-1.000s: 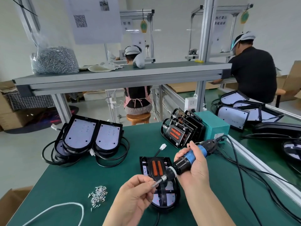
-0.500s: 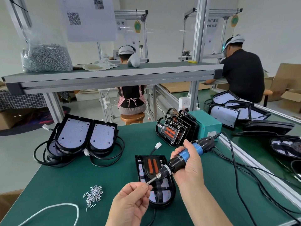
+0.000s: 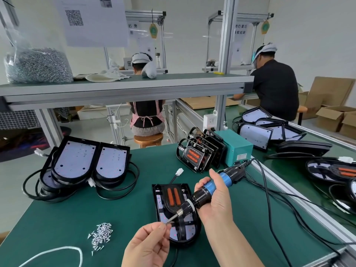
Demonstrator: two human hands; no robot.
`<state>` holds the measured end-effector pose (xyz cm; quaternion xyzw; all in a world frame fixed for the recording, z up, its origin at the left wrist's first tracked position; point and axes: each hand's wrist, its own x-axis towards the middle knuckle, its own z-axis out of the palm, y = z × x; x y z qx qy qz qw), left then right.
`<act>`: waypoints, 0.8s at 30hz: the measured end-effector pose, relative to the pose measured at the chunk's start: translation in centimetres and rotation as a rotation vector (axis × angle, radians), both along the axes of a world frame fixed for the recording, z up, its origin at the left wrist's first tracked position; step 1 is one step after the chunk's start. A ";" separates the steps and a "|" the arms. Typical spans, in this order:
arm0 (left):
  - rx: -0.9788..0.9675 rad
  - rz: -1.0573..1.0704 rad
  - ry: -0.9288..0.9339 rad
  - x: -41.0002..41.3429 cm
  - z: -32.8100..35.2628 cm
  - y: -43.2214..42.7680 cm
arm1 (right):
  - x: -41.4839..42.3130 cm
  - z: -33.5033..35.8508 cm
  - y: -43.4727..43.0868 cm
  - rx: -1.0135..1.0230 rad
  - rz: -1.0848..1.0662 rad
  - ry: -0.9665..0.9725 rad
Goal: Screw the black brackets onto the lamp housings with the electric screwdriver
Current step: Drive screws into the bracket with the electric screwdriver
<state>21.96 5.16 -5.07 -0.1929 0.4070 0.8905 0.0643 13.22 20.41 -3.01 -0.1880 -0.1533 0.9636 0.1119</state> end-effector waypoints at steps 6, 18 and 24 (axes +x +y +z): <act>-0.605 0.206 0.210 -0.5 -1.3 0.8 | -0.3 -0.1 -0.3 0.062 -0.016 -0.028; -0.755 0.219 0.349 -1.4 -2.6 0.7 | -0.3 -0.5 -0.2 0.070 -0.018 -0.135; -1.309 0.317 0.758 -0.6 -2.4 0.1 | -0.6 -0.6 -0.4 0.080 0.003 -0.138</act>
